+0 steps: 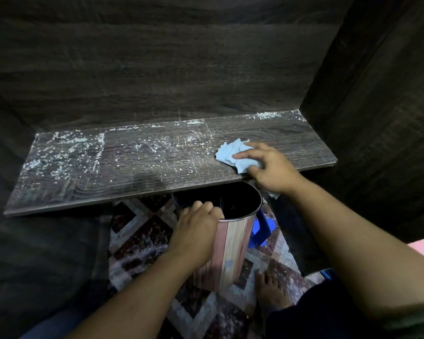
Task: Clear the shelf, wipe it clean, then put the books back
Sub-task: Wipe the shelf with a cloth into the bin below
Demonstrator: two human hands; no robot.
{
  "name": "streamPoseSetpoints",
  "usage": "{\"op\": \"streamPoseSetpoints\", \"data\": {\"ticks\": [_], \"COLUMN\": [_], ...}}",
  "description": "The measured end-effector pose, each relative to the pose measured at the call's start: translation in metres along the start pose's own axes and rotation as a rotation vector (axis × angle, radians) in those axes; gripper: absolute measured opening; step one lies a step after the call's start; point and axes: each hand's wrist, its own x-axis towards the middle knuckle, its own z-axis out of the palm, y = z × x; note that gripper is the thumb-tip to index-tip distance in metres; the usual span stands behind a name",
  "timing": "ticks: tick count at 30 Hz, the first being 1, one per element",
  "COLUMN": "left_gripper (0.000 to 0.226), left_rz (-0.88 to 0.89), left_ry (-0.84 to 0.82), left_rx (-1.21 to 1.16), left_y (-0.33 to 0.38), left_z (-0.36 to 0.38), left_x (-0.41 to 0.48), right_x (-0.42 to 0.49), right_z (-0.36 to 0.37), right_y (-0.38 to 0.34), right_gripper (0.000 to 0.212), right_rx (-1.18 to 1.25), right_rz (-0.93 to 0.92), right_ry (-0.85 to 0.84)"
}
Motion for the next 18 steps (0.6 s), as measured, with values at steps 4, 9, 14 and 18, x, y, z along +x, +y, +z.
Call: {"op": "streamPoseSetpoints", "data": {"ticks": [4,9,14,18], "left_gripper": [0.041,0.038,0.038,0.036], "left_rz": [-0.017,-0.006,-0.032,-0.028], "left_ry": [0.029,0.035,0.041,0.035], "left_rx": [0.010,0.005,-0.017,-0.027], "left_y": [0.008,0.016,0.016,0.017], "left_z": [-0.005,-0.006,-0.006,-0.003], "left_x": [0.008,0.014,0.018,0.018], "right_x": [0.022,0.068,0.087,0.066], "right_z": [-0.011,-0.028,-0.020,-0.016], "right_y": [0.008,0.035,0.050,0.044], "right_gripper": [0.041,0.049,0.051,0.041], "right_rx": [0.034,-0.208,-0.397,-0.301], "right_rz": [0.073,0.205,0.260,0.076], "right_ry": [0.230,0.356,0.153,0.187]}}
